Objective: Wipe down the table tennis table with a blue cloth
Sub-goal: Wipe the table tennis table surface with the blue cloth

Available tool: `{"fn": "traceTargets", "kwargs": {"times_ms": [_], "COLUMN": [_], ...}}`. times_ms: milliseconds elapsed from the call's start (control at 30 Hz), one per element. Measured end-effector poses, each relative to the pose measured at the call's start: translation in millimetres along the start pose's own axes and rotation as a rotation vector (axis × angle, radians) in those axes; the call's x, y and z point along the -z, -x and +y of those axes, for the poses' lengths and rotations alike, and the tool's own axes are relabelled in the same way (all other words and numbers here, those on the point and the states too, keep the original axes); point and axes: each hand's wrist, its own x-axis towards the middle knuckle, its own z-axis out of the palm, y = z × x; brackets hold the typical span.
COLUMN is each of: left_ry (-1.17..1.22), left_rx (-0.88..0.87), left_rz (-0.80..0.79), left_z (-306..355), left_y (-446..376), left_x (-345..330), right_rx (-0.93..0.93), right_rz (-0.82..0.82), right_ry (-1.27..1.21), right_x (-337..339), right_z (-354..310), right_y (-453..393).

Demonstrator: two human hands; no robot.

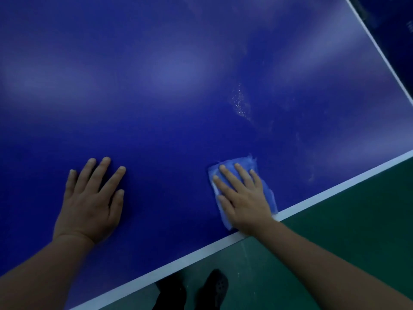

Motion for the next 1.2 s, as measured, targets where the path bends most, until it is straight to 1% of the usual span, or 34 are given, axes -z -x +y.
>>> {"fn": "traceTargets", "kwargs": {"times_ms": [33,67,100,167,200,233,267,367,400,433,567,633,767,833,900,1033,1200], "left_ry": [0.001,0.001,0.004,0.009,0.007,0.004,0.003,-0.001,-0.003,-0.005,-0.032,-0.044,-0.074,-0.065,-0.031,0.034,0.116], "left_rx": [-0.004,-0.007,-0.006,-0.002,-0.001,-0.001,-0.001,0.002,0.005,0.004,-0.005,0.002,0.032,0.072,0.142,0.271,0.391], "left_rz": [0.0,0.001,0.002,0.005,0.005,0.003,0.001,0.004,0.005,0.006,-0.001,-0.013,-0.025,0.007,0.081,0.208,0.311], "left_z": [0,0,0,1,0,0,0,0,0,0,1,1,4,10,22,56,89], "left_y": [0,-1,-1,-1,-1,-1,-1,0,0,-1,-2,-3,-4,-12,-29,-100,-214], "left_x": [0,0,0,0,0,0,0,1,1,1,2,1,3,7,11,15,15], "right_rx": [0.021,-0.047,-0.182,-0.518,-0.611,-0.604,-0.494,0.098,0.24,0.33,0.571,0.637,0.632,0.645,0.687,0.749,0.759], "right_rz": [-0.008,0.004,0.017,0.016,0.027,0.043,0.064,0.039,0.025,0.026,0.039,0.022,-0.007,-0.035,-0.057,-0.07,-0.099], "right_ry": [0.014,0.035,0.037,-0.041,-0.077,-0.058,-0.025,0.007,0.015,0.003,0.009,0.019,0.036,0.042,0.049,0.07,0.078], "right_x": [3,7,12,22,24,25,22,10,7,7,18,25,38,42,44,47,58], "right_z": [20,40,61,89,88,77,63,25,22,24,47,60,93,109,123,140,142], "right_y": [-4,-12,-21,-44,-54,-60,-62,-45,-41,-41,-71,-94,-146,-174,-200,-258,-338]}}
